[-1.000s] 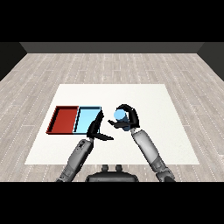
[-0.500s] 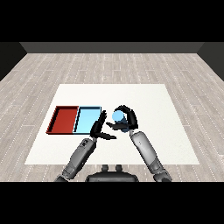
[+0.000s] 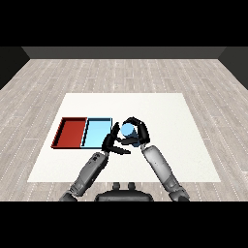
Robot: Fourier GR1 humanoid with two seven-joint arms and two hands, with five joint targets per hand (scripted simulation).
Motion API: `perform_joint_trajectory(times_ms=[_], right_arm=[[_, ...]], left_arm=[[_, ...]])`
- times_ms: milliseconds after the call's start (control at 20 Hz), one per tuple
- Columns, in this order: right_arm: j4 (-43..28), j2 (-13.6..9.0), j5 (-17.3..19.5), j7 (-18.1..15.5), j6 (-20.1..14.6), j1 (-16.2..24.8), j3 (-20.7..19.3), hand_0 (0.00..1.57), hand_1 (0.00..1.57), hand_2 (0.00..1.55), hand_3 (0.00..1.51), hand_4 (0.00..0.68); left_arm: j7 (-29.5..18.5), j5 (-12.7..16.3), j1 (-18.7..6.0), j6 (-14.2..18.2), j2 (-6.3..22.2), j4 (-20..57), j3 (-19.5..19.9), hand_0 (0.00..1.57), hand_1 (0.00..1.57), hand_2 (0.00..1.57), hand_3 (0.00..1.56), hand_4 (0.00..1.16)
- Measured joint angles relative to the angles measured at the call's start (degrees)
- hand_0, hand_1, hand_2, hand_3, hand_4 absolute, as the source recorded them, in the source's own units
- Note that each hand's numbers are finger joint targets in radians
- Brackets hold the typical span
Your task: Pick the blue can and put it in the blue box
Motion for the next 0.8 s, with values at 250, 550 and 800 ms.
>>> perform_joint_trajectory(times_ms=[250,550,800], right_arm=[[1.07,0.04,-1.64,-0.83,-1.3,-0.72,1.56,1.46,1.46,1.45,1.39,0.628],[3.67,0.05,-6.82,-3.32,-4.93,-1.88,3.64,1.46,1.46,1.45,1.39,0.589],[4.76,0.05,-10.22,-4.96,-4.61,-2.33,3.21,1.46,1.46,1.45,1.38,0.597]], left_arm=[[-0.69,0.3,0.03,-1.39,0.0,0.58,0.59,0.0,0.0,0.0,0.0,0.0],[-2.64,3.54,-2.34,2.66,0.0,2.35,-4.15,0.0,0.0,0.0,0.0,0.0],[-3.74,4.55,-2.82,1.68,0.01,2.48,-4.25,0.0,0.0,0.0,0.0,0.0]])
